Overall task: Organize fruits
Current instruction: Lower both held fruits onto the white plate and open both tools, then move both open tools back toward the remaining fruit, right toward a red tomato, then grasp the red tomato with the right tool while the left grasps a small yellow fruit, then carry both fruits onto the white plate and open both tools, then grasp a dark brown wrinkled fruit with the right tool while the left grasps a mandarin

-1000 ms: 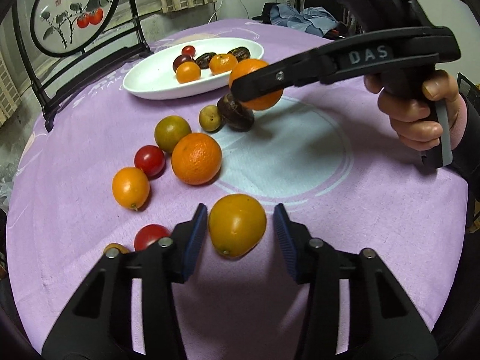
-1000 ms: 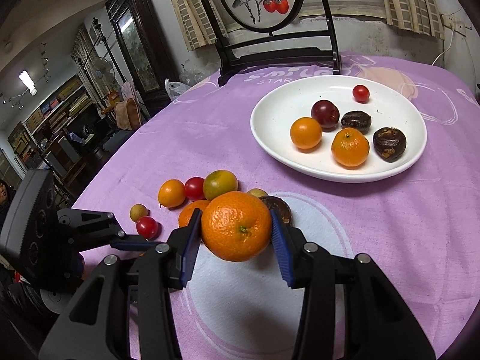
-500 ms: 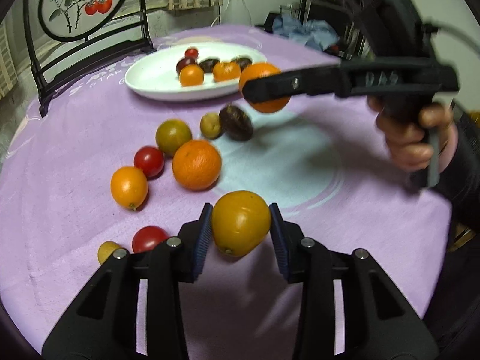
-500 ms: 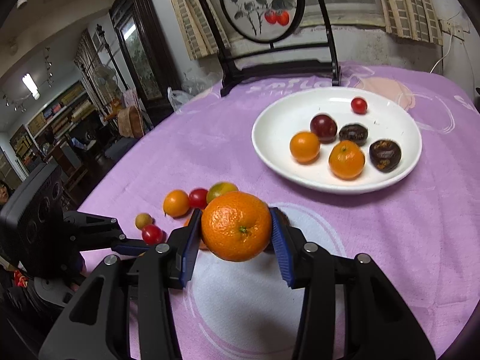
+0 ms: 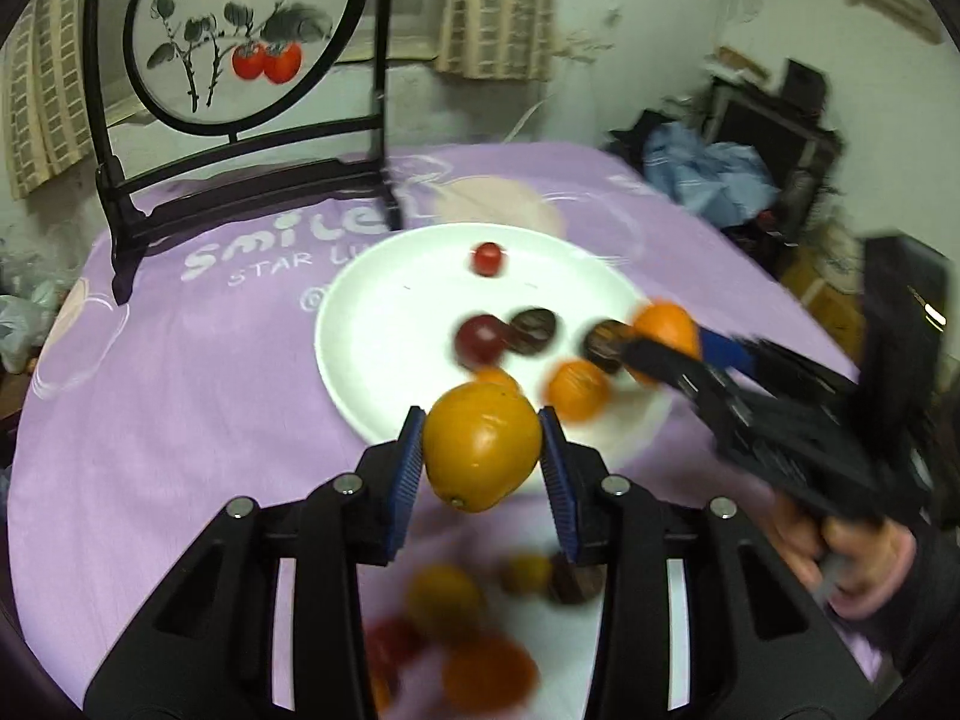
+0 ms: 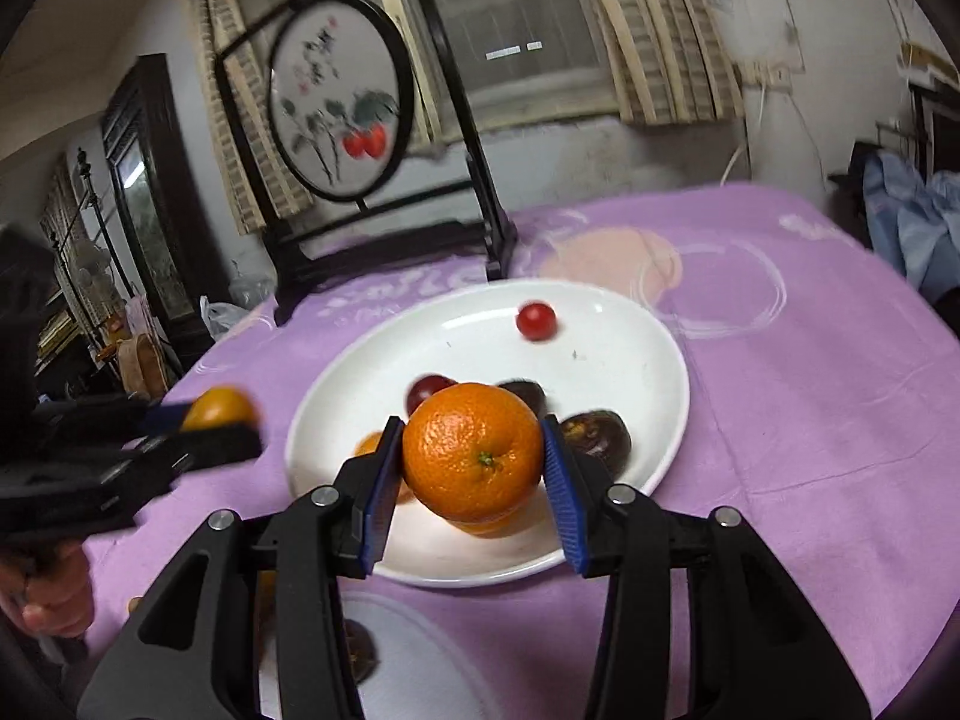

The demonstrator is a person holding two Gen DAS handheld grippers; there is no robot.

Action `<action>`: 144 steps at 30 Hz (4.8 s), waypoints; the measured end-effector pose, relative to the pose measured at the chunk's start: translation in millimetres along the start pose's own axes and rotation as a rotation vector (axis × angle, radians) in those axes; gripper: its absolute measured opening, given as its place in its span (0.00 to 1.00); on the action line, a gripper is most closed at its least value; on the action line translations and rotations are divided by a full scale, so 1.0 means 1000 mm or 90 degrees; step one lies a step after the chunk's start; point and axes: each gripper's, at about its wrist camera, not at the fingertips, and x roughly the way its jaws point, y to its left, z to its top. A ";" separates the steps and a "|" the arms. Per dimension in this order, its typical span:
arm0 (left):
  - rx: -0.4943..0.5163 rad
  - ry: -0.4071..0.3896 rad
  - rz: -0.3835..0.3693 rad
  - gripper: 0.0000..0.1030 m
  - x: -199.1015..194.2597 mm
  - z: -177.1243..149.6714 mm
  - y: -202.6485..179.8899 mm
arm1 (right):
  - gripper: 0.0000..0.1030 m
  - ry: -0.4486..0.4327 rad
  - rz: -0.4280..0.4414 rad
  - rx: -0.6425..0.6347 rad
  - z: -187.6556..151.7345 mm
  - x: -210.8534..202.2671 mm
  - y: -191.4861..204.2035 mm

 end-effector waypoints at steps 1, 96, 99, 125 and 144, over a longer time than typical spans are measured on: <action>-0.009 0.015 0.011 0.37 0.015 0.007 0.003 | 0.44 0.004 0.000 0.002 0.000 0.003 -0.003; 0.001 0.091 0.046 0.32 -0.067 -0.173 0.064 | 0.28 0.152 0.215 -0.110 -0.045 -0.042 0.104; 0.003 0.093 0.050 0.28 -0.067 -0.173 0.063 | 0.28 0.148 0.213 -0.111 -0.044 -0.043 0.104; -0.023 0.029 0.030 0.24 0.024 0.007 0.020 | 0.28 0.010 0.046 0.034 0.007 0.006 -0.014; -0.024 -0.118 0.149 0.97 -0.071 -0.049 0.028 | 0.54 0.089 0.142 -0.143 -0.015 -0.028 0.055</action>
